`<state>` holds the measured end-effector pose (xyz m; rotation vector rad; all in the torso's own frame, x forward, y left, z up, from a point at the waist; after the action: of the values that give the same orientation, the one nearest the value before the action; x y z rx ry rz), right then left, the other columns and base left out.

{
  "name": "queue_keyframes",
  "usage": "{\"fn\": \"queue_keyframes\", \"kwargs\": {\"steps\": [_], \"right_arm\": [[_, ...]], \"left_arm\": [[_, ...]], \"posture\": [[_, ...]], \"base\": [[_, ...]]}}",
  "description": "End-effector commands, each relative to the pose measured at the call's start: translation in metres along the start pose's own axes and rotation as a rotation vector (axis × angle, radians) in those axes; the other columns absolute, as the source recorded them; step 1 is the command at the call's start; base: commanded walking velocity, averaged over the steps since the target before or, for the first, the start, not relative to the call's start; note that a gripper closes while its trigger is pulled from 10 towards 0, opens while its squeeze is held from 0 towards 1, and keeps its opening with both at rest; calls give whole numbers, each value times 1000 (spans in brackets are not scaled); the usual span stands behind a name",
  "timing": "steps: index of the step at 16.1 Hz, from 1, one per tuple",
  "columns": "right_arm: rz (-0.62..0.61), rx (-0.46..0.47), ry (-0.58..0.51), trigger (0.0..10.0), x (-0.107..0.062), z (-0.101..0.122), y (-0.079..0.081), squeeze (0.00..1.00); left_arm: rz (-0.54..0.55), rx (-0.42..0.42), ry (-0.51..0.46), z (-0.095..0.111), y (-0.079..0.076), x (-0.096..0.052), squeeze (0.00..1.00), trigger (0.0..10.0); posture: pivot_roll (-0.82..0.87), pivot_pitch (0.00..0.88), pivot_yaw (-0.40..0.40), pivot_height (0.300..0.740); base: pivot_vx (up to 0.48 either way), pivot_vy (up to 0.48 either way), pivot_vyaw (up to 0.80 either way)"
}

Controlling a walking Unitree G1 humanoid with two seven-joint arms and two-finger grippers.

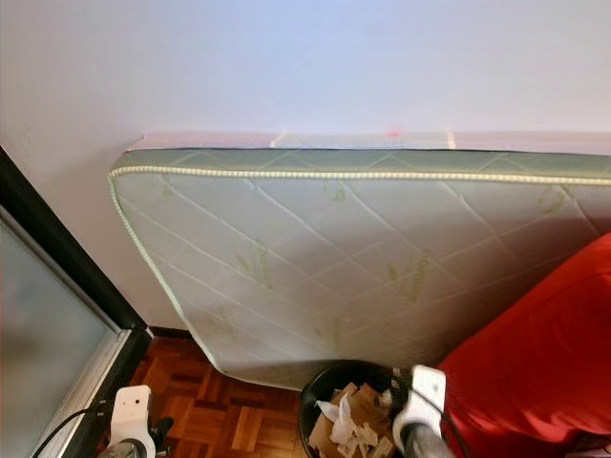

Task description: Clean up the room

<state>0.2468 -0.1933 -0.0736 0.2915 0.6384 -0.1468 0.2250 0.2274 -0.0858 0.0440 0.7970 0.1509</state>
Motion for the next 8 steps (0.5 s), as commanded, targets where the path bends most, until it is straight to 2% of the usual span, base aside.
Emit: {"fn": "queue_keyframes", "kwargs": {"steps": [1, 2, 3, 4, 7, 8], "right_arm": [[26, -17, -37, 10000, 2, 8, 6, 0], [68, -4, -117, 10000, 5, 26, 14, 0], [97, -17, -139, 10000, 6, 31, 18, 0], [156, -48, -206, 10000, 6, 45, 27, 0], [144, -21, -259, 10000, 3, 51, 24, 0], [167, -46, -274, 10000, 2, 51, 26, 0]], "left_arm": [[4, 0, 0, -1, 4, -1, 0, 10000], [-1, 12, -19, 1, 4, -1, 0, 10000], [-3, 12, -23, 1, 3, -1, 0, 10000], [-6, 13, -31, 2, 3, -1, 0, 10000], [-9, 13, -34, 2, 3, -1, 0, 10000], [-11, 13, -32, 1, 3, -1, 0, 10000]], "posture": [[19, 0, 68, 740], [15, 0, 70, 740], [15, 0, 71, 740], [17, 0, 71, 740], [13, 0, 75, 740], [11, 0, 74, 740]], "base": [[0, 0, 0], [0, 0, 0], [0, 0, 0], [0, 0, 0], [0, 0, 0], [0, 0, 0]]}}
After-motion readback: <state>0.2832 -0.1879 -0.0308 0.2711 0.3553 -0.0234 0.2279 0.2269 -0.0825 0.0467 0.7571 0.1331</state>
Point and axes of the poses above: a point about 5 cm out from each wrist's last joint towards the gripper, its own x axis pointing out of the wrist towards the gripper, its own z axis along the axis of the wrist's last joint, y = z × x, the point moved 3 cm from there along x, pointing out of the wrist towards the gripper, and after that the axes turned 4 degrees about x, right-handed, at the moved point
